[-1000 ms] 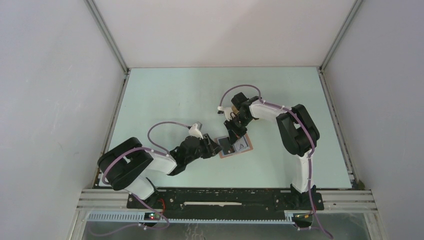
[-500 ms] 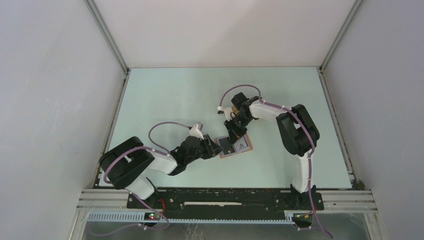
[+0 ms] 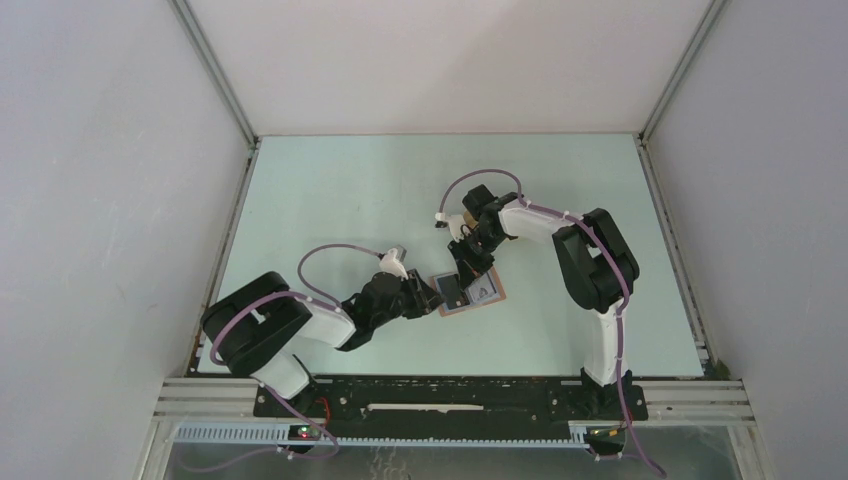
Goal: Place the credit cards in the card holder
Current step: Insert the credit card into the card holder.
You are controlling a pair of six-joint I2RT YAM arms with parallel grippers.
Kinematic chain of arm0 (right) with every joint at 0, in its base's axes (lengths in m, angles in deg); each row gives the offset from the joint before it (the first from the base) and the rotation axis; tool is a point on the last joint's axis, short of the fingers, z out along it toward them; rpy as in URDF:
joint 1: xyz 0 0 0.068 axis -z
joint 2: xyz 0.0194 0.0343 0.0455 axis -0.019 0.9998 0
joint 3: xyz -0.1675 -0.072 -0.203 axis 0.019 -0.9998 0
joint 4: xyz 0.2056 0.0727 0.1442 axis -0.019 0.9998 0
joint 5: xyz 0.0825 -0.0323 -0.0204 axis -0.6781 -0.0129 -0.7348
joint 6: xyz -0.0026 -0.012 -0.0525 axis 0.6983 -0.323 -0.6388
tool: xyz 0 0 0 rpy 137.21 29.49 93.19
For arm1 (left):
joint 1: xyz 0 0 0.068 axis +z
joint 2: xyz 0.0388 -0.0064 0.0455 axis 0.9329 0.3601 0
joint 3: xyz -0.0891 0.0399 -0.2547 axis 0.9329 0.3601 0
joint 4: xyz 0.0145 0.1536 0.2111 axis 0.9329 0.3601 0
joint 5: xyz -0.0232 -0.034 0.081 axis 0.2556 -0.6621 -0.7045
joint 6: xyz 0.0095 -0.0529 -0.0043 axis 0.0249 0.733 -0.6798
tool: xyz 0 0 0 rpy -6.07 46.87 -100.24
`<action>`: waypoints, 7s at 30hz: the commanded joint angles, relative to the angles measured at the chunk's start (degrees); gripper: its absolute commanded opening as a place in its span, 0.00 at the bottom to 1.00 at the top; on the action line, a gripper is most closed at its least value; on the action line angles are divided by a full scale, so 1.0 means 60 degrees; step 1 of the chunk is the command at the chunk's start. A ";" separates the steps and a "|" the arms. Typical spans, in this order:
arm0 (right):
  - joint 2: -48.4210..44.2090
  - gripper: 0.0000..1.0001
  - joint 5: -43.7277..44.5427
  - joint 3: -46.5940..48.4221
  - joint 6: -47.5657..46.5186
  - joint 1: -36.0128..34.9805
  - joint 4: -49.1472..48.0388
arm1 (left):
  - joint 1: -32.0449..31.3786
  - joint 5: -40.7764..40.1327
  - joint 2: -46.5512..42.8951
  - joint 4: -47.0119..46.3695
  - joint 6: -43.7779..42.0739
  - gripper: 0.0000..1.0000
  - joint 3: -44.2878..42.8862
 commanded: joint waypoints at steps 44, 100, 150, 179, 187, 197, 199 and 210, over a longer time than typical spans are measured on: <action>-0.0617 0.18 -0.0398 0.0178 -0.0128 0.0270 0.0167 | 0.0126 0.0900 0.1009 -0.2337 0.0550 0.29 -0.0341; -0.0283 0.16 0.0374 0.0251 0.0015 0.0681 0.0417 | 0.0225 0.1195 0.1560 -0.2752 0.0639 0.30 -0.0914; -0.0659 0.19 -0.0965 0.0339 0.0081 0.1194 0.0497 | 0.0326 0.1346 0.1982 -0.1865 0.0336 0.38 -0.1803; -0.5165 0.30 -0.2681 -0.1549 -0.2118 0.2274 -0.0785 | 0.0483 0.1462 0.2142 -0.0243 -0.0041 0.38 -0.2984; -0.8563 0.79 -0.3596 -0.5093 -0.4374 0.2383 -0.3869 | 0.0513 0.1646 0.2348 -0.0470 -0.0077 0.38 -0.3072; -0.7893 0.74 -0.0061 -0.5861 -0.4767 0.0414 -0.4668 | 0.0542 0.1805 0.2435 -0.0744 -0.0049 0.37 -0.3086; -0.7516 0.73 0.0872 -0.5865 -0.4796 -0.0177 -0.4853 | 0.0556 0.1819 0.2440 -0.0791 -0.0048 0.38 -0.3087; -0.6160 0.72 0.3569 -0.5857 -0.4329 -0.1618 -0.5788 | 0.0688 0.1951 0.2475 -0.1150 0.0047 0.38 -0.2968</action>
